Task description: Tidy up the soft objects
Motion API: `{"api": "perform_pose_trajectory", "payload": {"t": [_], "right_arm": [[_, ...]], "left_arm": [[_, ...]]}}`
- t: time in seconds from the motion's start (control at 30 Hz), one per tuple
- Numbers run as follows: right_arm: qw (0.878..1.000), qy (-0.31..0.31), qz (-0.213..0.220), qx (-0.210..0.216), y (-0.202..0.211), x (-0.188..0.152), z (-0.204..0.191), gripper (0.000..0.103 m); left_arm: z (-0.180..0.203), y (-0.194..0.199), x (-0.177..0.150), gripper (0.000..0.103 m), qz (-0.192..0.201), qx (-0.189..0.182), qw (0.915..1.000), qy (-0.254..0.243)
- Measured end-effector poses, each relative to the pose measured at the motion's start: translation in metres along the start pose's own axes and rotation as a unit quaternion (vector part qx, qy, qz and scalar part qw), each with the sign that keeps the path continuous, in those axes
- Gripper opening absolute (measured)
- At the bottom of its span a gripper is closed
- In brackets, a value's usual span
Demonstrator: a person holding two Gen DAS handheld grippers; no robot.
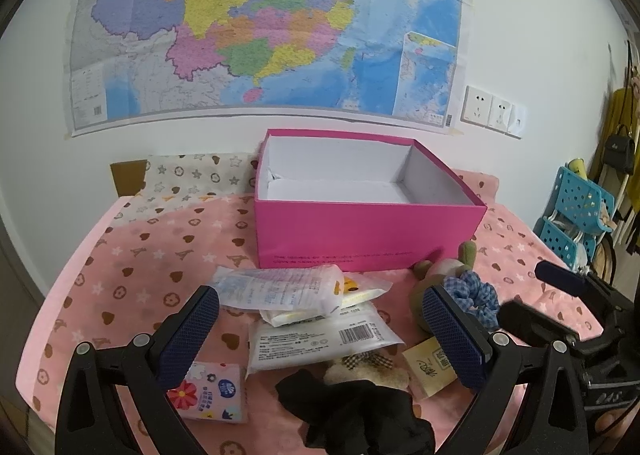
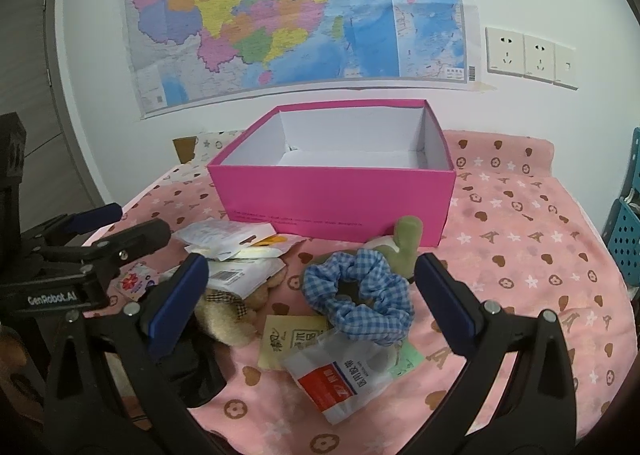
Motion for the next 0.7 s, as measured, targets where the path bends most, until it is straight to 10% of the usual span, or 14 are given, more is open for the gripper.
{"api": "perform_pose_trajectory", "payload": {"t": [0.43,0.7], "right_arm": [[0.982,0.124,-0.064,0.130,0.000,-0.044,-0.058,0.098],[0.967,0.139,-0.141,0.158,-0.046,-0.062,-0.079,0.047]], "left_arm": [[-0.047,-0.002,-0.008,0.103,-0.010,0.033,0.9991,0.023],[-0.065,0.000,-0.017,0.103,-0.021,0.016,0.9992,0.030]]}}
Point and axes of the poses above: each gripper's, at about its wrist camera, not at the fingertips, and y roughly against the way its jaws point, z to its right, x to its top, the point moved 2 cm from there along -y, roughly the way its jaws point, and after that the axes turned 4 degrees about -y, right-handed, at the moved point
